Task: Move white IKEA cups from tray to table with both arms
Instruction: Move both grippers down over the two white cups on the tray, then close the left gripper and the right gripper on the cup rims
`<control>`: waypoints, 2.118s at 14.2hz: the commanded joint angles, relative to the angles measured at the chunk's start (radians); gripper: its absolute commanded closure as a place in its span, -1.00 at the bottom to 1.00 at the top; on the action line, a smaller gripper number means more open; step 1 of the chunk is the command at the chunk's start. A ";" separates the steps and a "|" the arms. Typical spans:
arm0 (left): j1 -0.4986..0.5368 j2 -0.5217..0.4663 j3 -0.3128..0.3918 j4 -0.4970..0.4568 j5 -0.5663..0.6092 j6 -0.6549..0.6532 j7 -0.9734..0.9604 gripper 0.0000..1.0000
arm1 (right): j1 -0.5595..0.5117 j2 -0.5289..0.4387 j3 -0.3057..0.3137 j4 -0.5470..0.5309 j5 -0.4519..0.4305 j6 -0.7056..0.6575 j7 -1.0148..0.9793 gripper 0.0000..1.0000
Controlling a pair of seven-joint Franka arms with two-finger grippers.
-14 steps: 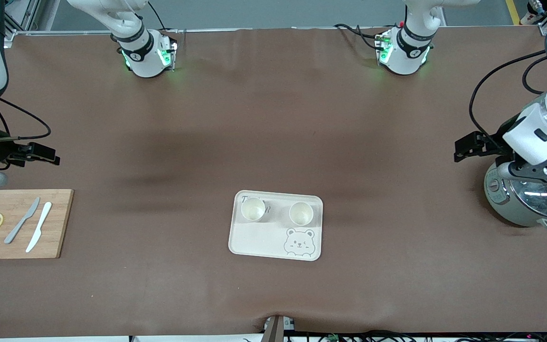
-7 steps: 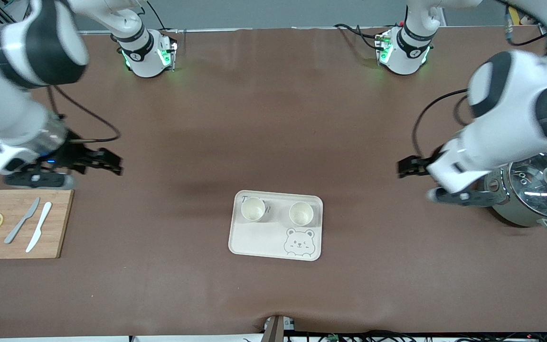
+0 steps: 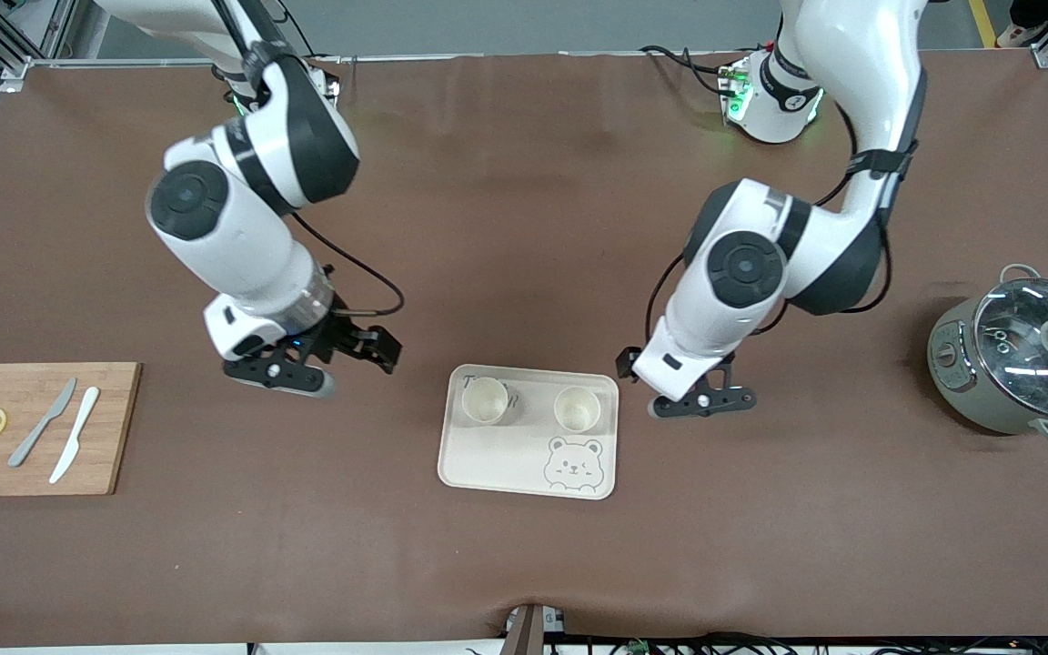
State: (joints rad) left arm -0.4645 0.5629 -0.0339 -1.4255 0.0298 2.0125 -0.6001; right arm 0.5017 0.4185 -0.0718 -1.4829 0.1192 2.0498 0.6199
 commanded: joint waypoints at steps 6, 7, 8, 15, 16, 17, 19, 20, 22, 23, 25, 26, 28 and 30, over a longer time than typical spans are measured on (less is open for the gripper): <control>-0.028 0.120 0.008 0.022 0.045 0.184 -0.018 -1.00 | 0.080 0.258 -0.013 0.200 0.017 0.045 0.043 -1.00; -0.034 0.132 0.008 0.023 0.044 0.201 -0.020 -1.00 | 0.089 0.276 -0.013 0.201 0.017 0.079 0.052 -1.00; -0.048 0.146 0.008 0.022 0.044 0.224 -0.033 -1.00 | 0.092 0.295 -0.013 0.199 0.017 0.101 0.052 -1.00; -0.082 0.196 0.008 0.020 0.045 0.245 -0.053 -1.00 | 0.104 0.351 -0.013 0.191 0.010 0.116 0.035 -1.00; -0.085 0.198 0.008 0.020 0.045 0.245 -0.053 -1.00 | 0.107 0.358 -0.013 0.191 0.010 0.116 0.035 -1.00; -0.085 0.198 0.008 0.019 0.045 0.245 -0.053 -1.00 | 0.115 0.367 -0.013 0.191 0.011 0.118 0.037 -1.00; -0.085 0.199 0.008 0.019 0.045 0.245 -0.052 -1.00 | 0.129 0.378 -0.013 0.191 0.008 0.118 0.040 -1.00; -0.085 0.201 0.008 0.019 0.045 0.245 -0.052 -1.00 | 0.132 0.379 -0.013 0.191 0.007 0.118 0.038 -1.00; -0.083 0.212 0.008 0.019 0.047 0.253 -0.050 -1.00 | 0.132 0.388 -0.013 0.191 0.005 0.119 0.038 -1.00; -0.083 0.221 0.008 0.019 0.047 0.264 -0.050 -1.00 | 0.132 0.393 -0.013 0.191 0.005 0.119 0.038 -1.00; -0.080 0.248 0.008 0.020 0.045 0.278 -0.023 -1.00 | 0.133 0.401 -0.014 0.191 0.004 0.119 0.038 -1.00; -0.080 0.250 0.008 0.020 0.045 0.281 -0.023 -1.00 | 0.133 0.402 -0.014 0.191 0.004 0.121 0.038 -1.00; -0.078 0.249 0.008 0.020 0.044 0.281 -0.023 -1.00 | 0.132 0.410 -0.014 0.191 -0.009 0.134 0.038 -1.00; -0.083 0.252 0.008 0.022 0.033 0.288 -0.061 0.06 | 0.132 0.421 -0.013 0.188 -0.010 0.156 0.038 -1.00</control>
State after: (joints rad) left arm -0.5400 0.8101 -0.0308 -1.4204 0.0533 2.2937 -0.6295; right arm 0.6278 0.8136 -0.0783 -1.3196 0.1176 2.1958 0.6570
